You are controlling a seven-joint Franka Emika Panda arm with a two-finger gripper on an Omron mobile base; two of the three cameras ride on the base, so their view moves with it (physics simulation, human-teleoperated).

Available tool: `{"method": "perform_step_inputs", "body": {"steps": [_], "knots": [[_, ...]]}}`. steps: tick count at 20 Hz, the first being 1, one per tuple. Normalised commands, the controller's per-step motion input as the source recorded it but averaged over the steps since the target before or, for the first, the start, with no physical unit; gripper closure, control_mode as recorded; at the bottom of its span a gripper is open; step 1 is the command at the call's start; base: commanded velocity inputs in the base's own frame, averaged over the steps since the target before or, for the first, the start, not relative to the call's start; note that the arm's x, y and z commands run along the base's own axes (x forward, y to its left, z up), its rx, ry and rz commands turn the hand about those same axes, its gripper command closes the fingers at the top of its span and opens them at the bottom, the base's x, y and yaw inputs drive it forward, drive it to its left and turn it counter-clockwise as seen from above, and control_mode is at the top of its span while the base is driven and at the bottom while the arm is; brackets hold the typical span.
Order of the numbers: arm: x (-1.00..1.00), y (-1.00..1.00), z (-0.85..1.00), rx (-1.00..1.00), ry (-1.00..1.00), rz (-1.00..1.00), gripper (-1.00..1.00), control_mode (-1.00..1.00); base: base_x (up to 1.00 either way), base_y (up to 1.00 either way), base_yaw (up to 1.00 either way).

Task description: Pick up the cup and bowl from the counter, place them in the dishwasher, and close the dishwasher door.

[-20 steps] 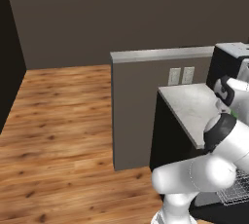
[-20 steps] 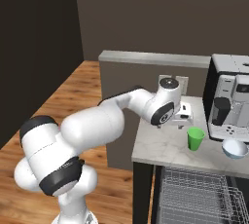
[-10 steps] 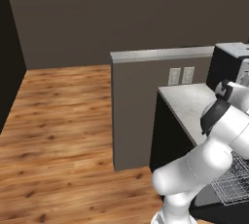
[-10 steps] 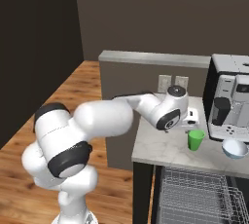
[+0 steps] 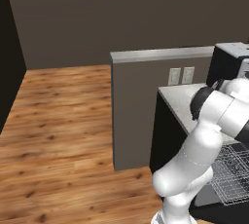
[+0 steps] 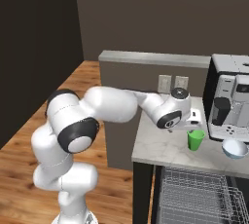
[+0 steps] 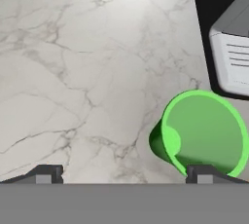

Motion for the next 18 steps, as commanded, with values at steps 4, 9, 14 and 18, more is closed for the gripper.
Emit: {"method": "perform_step_inputs", "body": {"steps": [4,9,14,18], "knots": [[0.23,-0.21,-0.13,0.00,0.00,0.00,-1.00,-1.00,0.00,0.00,0.00],[0.14,-0.26,-0.15,0.00,0.00,0.00,-1.00,-1.00,0.00,0.00,0.00],[0.14,-0.25,-0.18,0.00,0.00,0.00,-1.00,-1.00,0.00,0.00,0.00],[0.15,-0.21,-0.23,0.00,0.00,0.00,-1.00,-1.00,0.00,0.00,0.00]]}}
